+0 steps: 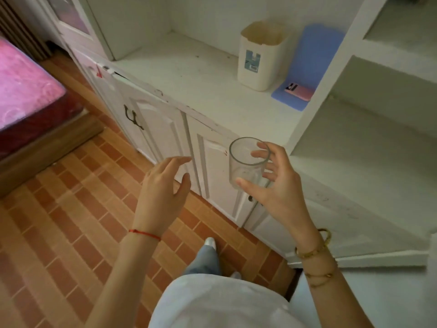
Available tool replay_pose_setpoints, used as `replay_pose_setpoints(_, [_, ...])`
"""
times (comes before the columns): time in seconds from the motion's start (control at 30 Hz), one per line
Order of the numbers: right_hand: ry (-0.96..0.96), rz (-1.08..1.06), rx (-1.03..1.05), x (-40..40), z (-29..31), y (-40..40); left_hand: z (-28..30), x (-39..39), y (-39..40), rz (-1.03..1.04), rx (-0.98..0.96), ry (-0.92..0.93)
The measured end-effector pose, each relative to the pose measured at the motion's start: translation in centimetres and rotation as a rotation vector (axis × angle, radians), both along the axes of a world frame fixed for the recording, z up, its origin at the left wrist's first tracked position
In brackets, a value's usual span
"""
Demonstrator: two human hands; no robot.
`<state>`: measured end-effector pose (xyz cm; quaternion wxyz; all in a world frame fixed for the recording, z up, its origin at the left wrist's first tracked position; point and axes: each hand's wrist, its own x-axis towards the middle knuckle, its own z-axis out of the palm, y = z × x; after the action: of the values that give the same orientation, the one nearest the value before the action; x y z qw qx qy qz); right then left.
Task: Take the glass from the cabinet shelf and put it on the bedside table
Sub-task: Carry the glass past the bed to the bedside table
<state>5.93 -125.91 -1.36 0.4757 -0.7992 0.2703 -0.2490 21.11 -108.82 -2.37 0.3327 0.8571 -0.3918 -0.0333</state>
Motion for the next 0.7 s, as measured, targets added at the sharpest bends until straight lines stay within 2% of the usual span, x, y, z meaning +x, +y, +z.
replay_pose_setpoints(0.33, [0.022,0.253,0.016,10.5,-1.9,-0.1,-1.8,5.2,4.2,0.266,0.025,0.014])
replay_pose_setpoints(0.7, [0.039,0.520,0.017,28.8,-3.0,2.2,-2.4,17.8,8.3,0.530,0.024,-0.009])
